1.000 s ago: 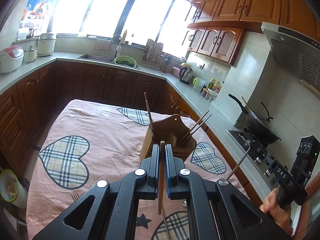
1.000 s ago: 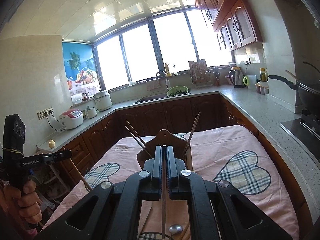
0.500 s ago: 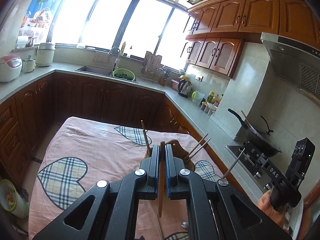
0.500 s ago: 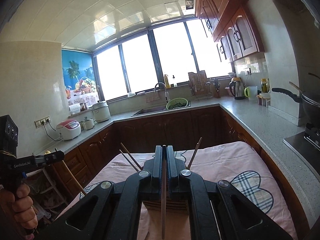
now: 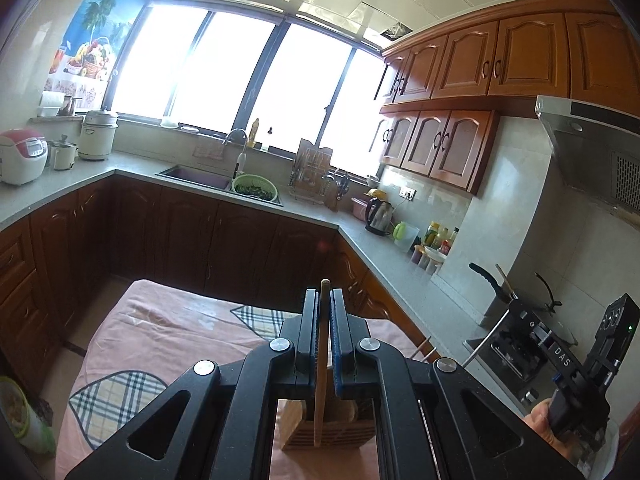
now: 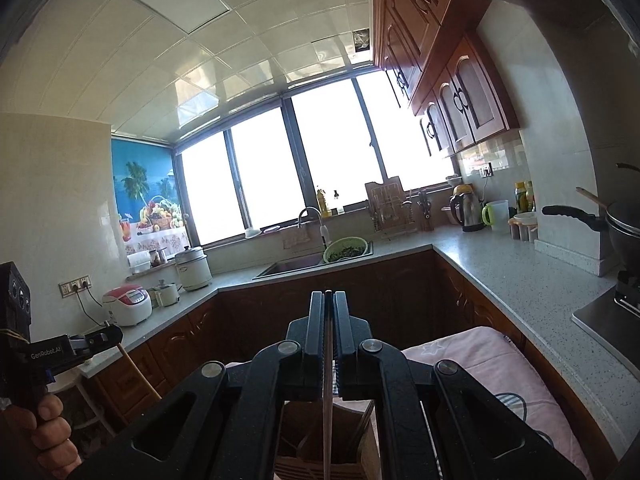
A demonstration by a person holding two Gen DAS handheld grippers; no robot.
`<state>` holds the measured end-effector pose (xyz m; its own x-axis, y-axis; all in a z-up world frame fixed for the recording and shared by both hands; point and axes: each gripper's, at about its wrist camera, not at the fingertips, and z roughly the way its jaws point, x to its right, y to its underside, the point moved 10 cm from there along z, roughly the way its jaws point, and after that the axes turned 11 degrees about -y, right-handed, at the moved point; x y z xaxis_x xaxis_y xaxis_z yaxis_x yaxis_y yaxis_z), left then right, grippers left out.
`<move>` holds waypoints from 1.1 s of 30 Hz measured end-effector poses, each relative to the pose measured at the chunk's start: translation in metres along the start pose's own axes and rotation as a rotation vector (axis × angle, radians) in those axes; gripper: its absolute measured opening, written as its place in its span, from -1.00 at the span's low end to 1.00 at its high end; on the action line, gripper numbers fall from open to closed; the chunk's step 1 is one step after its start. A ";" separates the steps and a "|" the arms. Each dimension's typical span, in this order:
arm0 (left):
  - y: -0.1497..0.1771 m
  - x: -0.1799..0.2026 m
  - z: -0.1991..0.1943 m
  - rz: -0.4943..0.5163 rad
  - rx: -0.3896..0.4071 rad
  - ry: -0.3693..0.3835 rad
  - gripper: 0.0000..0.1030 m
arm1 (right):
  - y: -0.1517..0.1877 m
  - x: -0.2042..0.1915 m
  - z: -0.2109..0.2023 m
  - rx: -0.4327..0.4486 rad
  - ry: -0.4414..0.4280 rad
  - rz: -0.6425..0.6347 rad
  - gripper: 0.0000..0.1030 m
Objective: Organize utensils
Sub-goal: 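Lower both chopsticks down into the wooden holder, then open both grippers to release the chopsticks in the holder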
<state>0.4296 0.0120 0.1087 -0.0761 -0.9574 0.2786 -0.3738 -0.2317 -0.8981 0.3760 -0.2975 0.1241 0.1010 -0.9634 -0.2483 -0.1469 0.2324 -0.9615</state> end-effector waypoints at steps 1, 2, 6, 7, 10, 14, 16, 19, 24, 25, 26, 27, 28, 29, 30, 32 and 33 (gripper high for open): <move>-0.002 0.002 0.006 -0.009 0.003 0.008 -0.93 | -0.002 0.003 0.004 0.005 0.002 0.003 -0.93; -0.001 0.003 0.012 -0.015 0.007 0.011 -0.93 | -0.003 0.005 0.007 0.009 0.003 0.005 -0.93; 0.002 0.007 0.036 -0.025 0.027 0.001 -0.93 | -0.001 0.015 0.020 0.016 0.013 0.011 -0.93; 0.005 0.007 0.041 -0.026 0.033 -0.004 -0.93 | 0.002 0.018 0.023 0.014 0.016 0.015 -0.93; 0.022 0.006 0.059 -0.026 0.028 -0.016 -0.93 | 0.012 0.026 0.030 0.018 0.036 0.020 -0.93; 0.048 0.004 0.087 -0.038 -0.002 -0.036 -0.93 | 0.031 0.035 0.037 0.025 0.062 0.028 -0.93; 0.061 0.002 0.101 -0.044 -0.024 -0.044 -0.93 | 0.043 0.041 0.041 0.020 0.073 0.034 -0.93; 0.074 0.003 0.119 -0.051 -0.051 -0.056 -0.93 | 0.059 0.044 0.046 0.010 0.082 0.038 -0.93; 0.083 -0.002 0.137 -0.064 -0.075 -0.058 -0.92 | 0.077 0.054 0.052 -0.001 0.097 0.064 -0.93; 0.086 -0.003 0.139 -0.061 -0.081 -0.059 -0.92 | 0.080 0.056 0.053 -0.005 0.098 0.072 -0.93; 0.089 -0.003 0.142 -0.056 -0.088 -0.062 -0.92 | 0.084 0.057 0.055 -0.011 0.098 0.079 -0.93; 0.091 -0.003 0.143 -0.051 -0.095 -0.058 -0.92 | 0.087 0.058 0.056 -0.019 0.098 0.084 -0.93; 0.092 0.000 0.146 -0.043 -0.099 -0.055 -0.92 | 0.090 0.059 0.057 -0.027 0.098 0.088 -0.93; 0.092 0.001 0.148 -0.035 -0.101 -0.057 -0.92 | 0.094 0.059 0.059 -0.038 0.095 0.092 -0.93; 0.091 0.003 0.150 -0.026 -0.096 -0.066 -0.91 | 0.096 0.060 0.060 -0.049 0.094 0.095 -0.93; 0.089 0.004 0.150 -0.009 -0.095 -0.076 -0.91 | 0.099 0.060 0.059 -0.056 0.097 0.094 -0.92; 0.089 0.005 0.149 -0.010 -0.098 -0.075 -0.91 | 0.100 0.060 0.059 -0.061 0.096 0.098 -0.92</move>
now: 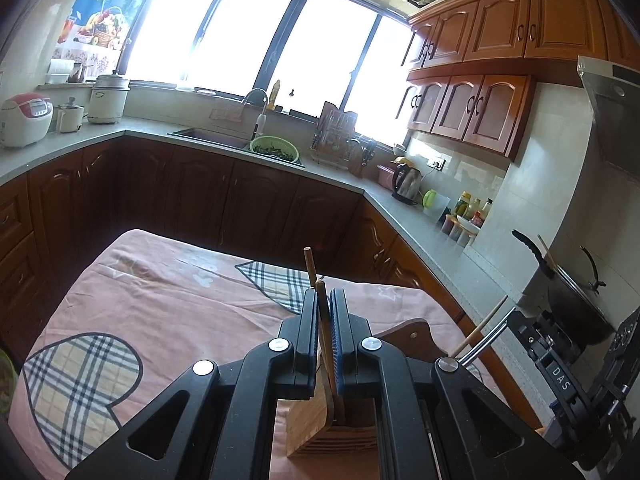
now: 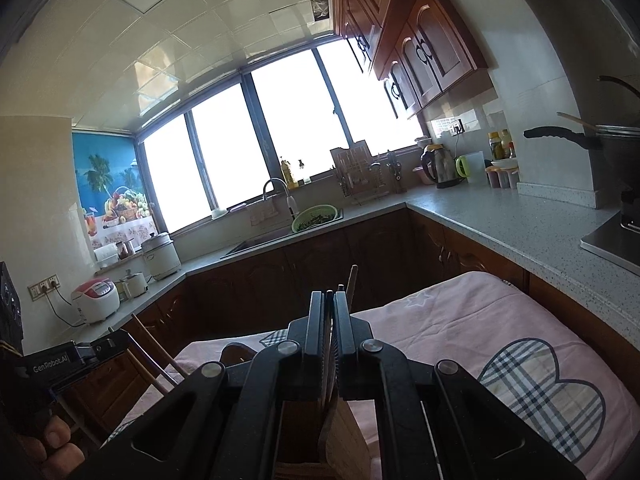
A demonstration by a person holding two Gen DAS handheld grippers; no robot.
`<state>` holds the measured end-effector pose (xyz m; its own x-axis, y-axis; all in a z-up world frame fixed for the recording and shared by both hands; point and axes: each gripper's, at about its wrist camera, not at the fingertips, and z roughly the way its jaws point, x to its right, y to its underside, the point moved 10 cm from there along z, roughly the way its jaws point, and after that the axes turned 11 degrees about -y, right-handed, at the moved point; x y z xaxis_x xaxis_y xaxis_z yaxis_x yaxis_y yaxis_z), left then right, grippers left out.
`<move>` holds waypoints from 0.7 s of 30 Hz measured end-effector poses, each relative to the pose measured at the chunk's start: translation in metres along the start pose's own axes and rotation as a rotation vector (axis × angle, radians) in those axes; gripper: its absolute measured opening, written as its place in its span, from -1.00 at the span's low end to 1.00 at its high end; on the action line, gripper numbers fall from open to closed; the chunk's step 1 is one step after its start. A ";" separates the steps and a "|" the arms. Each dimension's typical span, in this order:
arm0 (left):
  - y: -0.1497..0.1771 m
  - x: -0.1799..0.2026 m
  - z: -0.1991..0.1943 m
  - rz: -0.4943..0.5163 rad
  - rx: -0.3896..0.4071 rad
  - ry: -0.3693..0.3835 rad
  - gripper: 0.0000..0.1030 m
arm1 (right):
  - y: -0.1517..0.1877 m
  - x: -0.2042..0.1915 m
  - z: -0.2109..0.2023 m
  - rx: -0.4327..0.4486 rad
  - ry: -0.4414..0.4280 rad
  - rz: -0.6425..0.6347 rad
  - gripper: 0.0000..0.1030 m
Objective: Organize utensils
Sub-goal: 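Open both grippers to release the chopsticks in the holder, then move both grippers back down toward the remaining utensils on the cloth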
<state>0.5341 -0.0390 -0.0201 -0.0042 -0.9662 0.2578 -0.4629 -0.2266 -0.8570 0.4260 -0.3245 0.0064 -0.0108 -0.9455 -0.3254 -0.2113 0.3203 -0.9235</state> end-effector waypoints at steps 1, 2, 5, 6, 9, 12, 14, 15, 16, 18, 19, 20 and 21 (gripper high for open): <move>-0.001 0.000 0.000 -0.002 -0.003 0.003 -0.91 | 0.000 0.000 0.000 -0.004 -0.001 0.004 -0.92; -0.001 -0.002 -0.001 -0.002 -0.006 0.001 -0.91 | -0.001 0.001 0.000 -0.010 -0.001 0.006 -0.92; -0.001 -0.003 -0.003 0.000 -0.011 0.005 -0.91 | -0.001 0.004 0.001 -0.023 0.003 0.016 -0.91; -0.002 -0.003 -0.002 0.002 -0.012 0.004 -0.91 | -0.001 0.005 0.002 -0.027 0.003 0.018 -0.91; 0.001 -0.005 -0.004 -0.001 -0.025 0.007 -0.76 | -0.002 0.007 0.003 -0.039 0.010 0.019 -0.82; 0.001 -0.010 -0.009 -0.023 -0.020 0.002 -0.14 | -0.003 0.007 0.001 -0.042 0.004 0.024 -0.67; 0.002 -0.012 -0.015 -0.033 -0.010 0.002 0.00 | -0.005 0.007 -0.003 -0.035 -0.004 0.032 -0.13; 0.003 -0.013 -0.018 -0.036 -0.011 0.003 0.09 | -0.007 0.006 -0.006 -0.028 -0.009 0.035 0.02; 0.004 -0.013 -0.022 -0.040 -0.013 0.009 0.18 | -0.009 0.006 -0.010 -0.019 -0.010 0.038 0.26; 0.007 -0.015 -0.029 -0.043 -0.016 0.010 0.37 | -0.012 0.004 -0.018 -0.003 -0.022 0.048 0.63; 0.009 -0.017 -0.034 -0.040 -0.017 0.005 0.47 | -0.013 0.004 -0.022 0.003 -0.030 0.055 0.83; 0.012 -0.019 -0.038 -0.036 -0.018 0.001 0.50 | -0.015 0.003 -0.026 0.007 -0.038 0.060 0.88; 0.015 -0.021 -0.043 -0.033 -0.021 -0.006 0.57 | -0.015 0.002 -0.031 0.009 -0.040 0.062 0.88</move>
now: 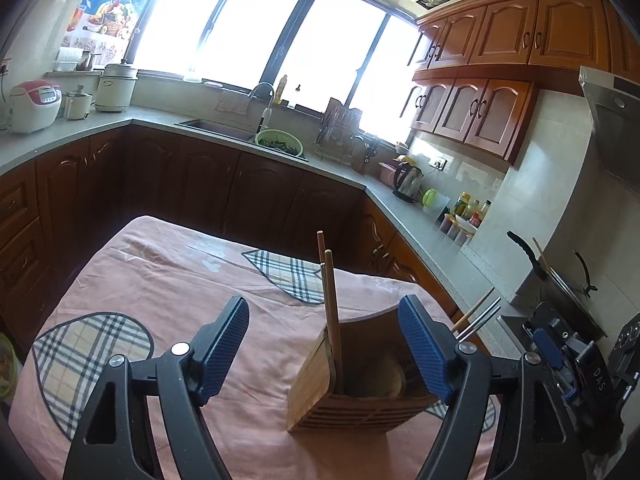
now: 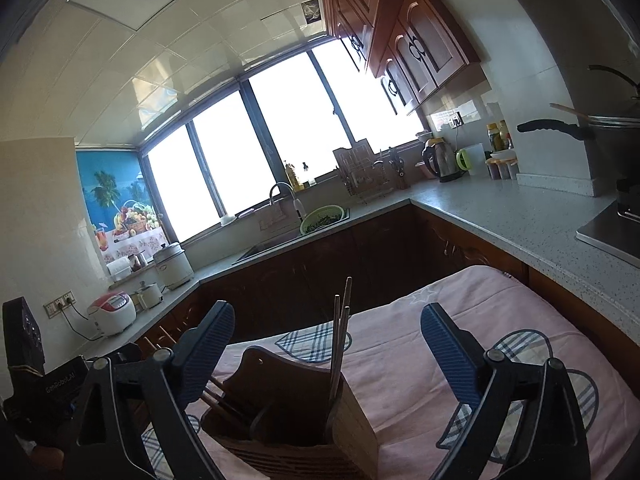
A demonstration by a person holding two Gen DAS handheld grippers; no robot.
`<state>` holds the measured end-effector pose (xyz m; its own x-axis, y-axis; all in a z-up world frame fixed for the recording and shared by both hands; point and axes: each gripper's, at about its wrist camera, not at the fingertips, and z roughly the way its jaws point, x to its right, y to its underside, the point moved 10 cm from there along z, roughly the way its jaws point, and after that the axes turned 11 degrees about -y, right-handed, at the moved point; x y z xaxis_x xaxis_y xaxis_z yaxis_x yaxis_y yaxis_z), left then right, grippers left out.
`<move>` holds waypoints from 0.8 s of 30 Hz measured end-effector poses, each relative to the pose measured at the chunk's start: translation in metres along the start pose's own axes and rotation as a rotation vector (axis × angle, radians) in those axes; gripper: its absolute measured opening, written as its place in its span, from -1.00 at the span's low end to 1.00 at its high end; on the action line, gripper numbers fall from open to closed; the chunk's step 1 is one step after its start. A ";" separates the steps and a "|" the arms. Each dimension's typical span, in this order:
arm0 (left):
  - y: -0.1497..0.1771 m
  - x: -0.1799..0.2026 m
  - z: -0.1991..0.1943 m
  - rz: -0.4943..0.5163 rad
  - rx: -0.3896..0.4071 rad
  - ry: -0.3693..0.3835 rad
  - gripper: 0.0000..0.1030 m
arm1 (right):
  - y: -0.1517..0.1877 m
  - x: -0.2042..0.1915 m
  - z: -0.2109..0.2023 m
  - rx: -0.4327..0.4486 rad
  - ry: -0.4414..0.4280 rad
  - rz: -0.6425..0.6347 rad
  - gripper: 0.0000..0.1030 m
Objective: Organize utensils
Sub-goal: 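Move both grippers back down toward the remaining utensils on the cloth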
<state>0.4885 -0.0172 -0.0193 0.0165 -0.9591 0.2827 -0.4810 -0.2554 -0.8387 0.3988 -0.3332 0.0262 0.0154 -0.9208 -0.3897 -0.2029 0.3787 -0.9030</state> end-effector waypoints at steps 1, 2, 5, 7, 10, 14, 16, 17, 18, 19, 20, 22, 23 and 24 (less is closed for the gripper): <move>0.004 -0.003 -0.004 0.004 -0.004 -0.012 0.64 | 0.000 -0.001 -0.005 0.000 -0.002 0.001 0.88; 0.008 -0.005 -0.009 0.007 -0.010 -0.026 0.67 | 0.001 -0.003 -0.009 -0.004 -0.006 0.002 0.89; 0.022 -0.008 -0.024 0.019 -0.046 -0.039 0.73 | 0.007 -0.008 -0.024 -0.020 -0.020 0.006 0.90; 0.032 -0.011 -0.034 0.021 -0.070 -0.050 0.73 | 0.011 -0.010 -0.033 -0.039 -0.023 0.006 0.90; 0.043 -0.015 -0.049 0.030 -0.103 -0.062 0.73 | 0.021 -0.011 -0.047 -0.065 -0.022 0.009 0.90; 0.053 -0.020 -0.069 0.032 -0.144 -0.066 0.73 | 0.037 -0.010 -0.068 -0.097 -0.013 0.033 0.90; 0.057 -0.021 -0.079 0.036 -0.153 -0.075 0.73 | 0.046 -0.009 -0.077 -0.112 -0.007 0.046 0.90; 0.059 -0.021 -0.085 0.037 -0.157 -0.077 0.73 | 0.050 -0.009 -0.080 -0.121 -0.007 0.052 0.90; 0.061 -0.023 -0.090 0.039 -0.160 -0.082 0.73 | 0.054 -0.009 -0.084 -0.130 -0.005 0.056 0.90; 0.063 -0.024 -0.095 0.044 -0.163 -0.089 0.73 | 0.057 -0.010 -0.086 -0.140 -0.002 0.059 0.90; 0.064 -0.023 -0.099 0.049 -0.165 -0.095 0.73 | 0.062 -0.011 -0.090 -0.150 -0.002 0.062 0.90; 0.071 -0.025 -0.108 0.057 -0.174 -0.107 0.73 | 0.070 -0.013 -0.098 -0.162 -0.001 0.063 0.90; 0.074 -0.026 -0.112 0.058 -0.178 -0.109 0.73 | 0.073 -0.014 -0.102 -0.167 0.003 0.063 0.90; 0.077 -0.026 -0.116 0.059 -0.182 -0.110 0.73 | 0.076 -0.015 -0.105 -0.173 0.005 0.062 0.90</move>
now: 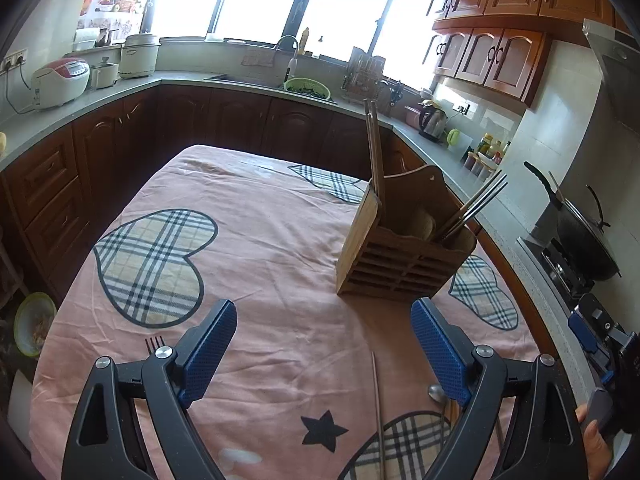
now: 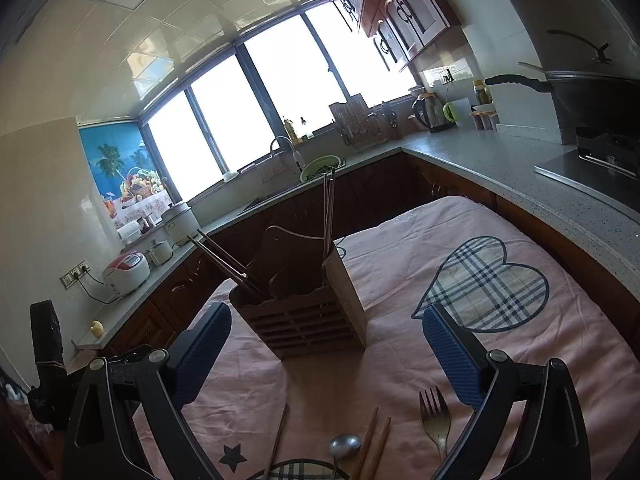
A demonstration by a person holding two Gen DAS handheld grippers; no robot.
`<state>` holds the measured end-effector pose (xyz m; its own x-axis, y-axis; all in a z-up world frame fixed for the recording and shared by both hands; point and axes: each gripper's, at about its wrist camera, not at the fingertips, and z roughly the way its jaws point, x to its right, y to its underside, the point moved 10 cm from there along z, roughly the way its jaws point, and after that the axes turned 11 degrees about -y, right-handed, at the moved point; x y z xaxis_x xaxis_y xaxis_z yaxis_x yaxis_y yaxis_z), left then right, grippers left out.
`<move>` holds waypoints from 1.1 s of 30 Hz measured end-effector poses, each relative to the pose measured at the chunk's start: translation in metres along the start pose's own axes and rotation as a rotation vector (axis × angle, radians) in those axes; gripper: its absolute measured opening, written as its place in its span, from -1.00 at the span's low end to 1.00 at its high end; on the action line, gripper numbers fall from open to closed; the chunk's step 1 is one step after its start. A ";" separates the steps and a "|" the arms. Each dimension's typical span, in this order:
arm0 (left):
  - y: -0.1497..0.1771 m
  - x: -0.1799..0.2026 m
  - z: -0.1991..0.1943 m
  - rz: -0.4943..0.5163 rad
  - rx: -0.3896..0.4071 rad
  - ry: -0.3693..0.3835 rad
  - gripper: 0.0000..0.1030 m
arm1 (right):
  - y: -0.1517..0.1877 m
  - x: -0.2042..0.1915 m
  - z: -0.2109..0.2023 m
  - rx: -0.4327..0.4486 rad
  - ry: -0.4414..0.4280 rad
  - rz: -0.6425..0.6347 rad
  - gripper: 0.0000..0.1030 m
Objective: Organize utensils
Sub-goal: 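Move both grippers back down toward the remaining utensils on the cloth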
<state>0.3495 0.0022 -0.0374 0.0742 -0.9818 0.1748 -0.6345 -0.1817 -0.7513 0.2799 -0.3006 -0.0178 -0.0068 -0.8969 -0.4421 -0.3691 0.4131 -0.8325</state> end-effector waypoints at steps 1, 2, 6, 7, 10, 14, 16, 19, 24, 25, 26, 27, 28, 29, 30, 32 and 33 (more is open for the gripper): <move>0.004 -0.001 -0.003 0.001 -0.006 -0.003 0.73 | 0.005 0.000 -0.003 -0.006 0.003 -0.001 0.90; 0.006 -0.003 -0.004 0.003 -0.015 -0.006 0.73 | 0.009 0.000 -0.006 -0.012 0.007 -0.003 0.90; 0.020 -0.007 -0.009 0.002 -0.049 -0.016 0.73 | 0.026 0.000 -0.015 -0.038 0.022 -0.005 0.90; 0.023 -0.008 -0.010 0.000 -0.061 -0.016 0.73 | 0.030 0.001 -0.016 -0.044 0.022 -0.002 0.90; 0.030 -0.009 -0.011 -0.002 -0.081 -0.018 0.73 | 0.041 0.001 -0.018 -0.064 0.027 0.004 0.90; 0.037 -0.009 -0.011 0.007 -0.101 -0.032 0.73 | 0.053 0.002 -0.019 -0.086 0.039 -0.006 0.89; 0.040 -0.011 -0.007 0.005 -0.117 -0.049 0.73 | 0.058 0.004 -0.018 -0.102 0.041 -0.003 0.89; 0.045 -0.011 0.001 0.003 -0.151 -0.052 0.73 | 0.065 0.008 -0.017 -0.120 0.054 -0.002 0.89; 0.049 -0.007 0.010 0.019 -0.182 -0.054 0.73 | 0.073 0.013 -0.014 -0.148 0.074 -0.002 0.78; 0.050 -0.005 0.011 0.025 -0.184 -0.055 0.73 | 0.075 0.013 -0.013 -0.156 0.078 -0.002 0.73; 0.050 -0.004 0.013 0.031 -0.188 -0.057 0.73 | 0.077 0.014 -0.012 -0.164 0.081 0.000 0.67; 0.051 -0.002 0.015 0.037 -0.194 -0.057 0.73 | 0.079 0.015 -0.011 -0.174 0.085 0.002 0.63; 0.052 -0.001 0.017 0.042 -0.198 -0.055 0.73 | 0.081 0.016 -0.010 -0.185 0.087 0.005 0.57; 0.053 0.001 0.019 0.046 -0.200 -0.055 0.73 | 0.084 0.017 -0.008 -0.195 0.089 0.007 0.52; 0.053 0.002 0.020 0.052 -0.201 -0.055 0.73 | 0.086 0.018 -0.007 -0.203 0.090 0.009 0.50; 0.054 0.005 0.023 0.064 -0.205 -0.057 0.73 | 0.090 0.019 -0.004 -0.219 0.093 0.007 0.45; 0.055 0.007 0.024 0.069 -0.209 -0.059 0.73 | 0.092 0.019 -0.003 -0.227 0.095 0.006 0.42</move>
<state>0.3339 -0.0157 -0.0928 0.0657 -0.9942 0.0852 -0.7845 -0.1042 -0.6113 0.2434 -0.2803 -0.1015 -0.0929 -0.9099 -0.4042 -0.5679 0.3819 -0.7292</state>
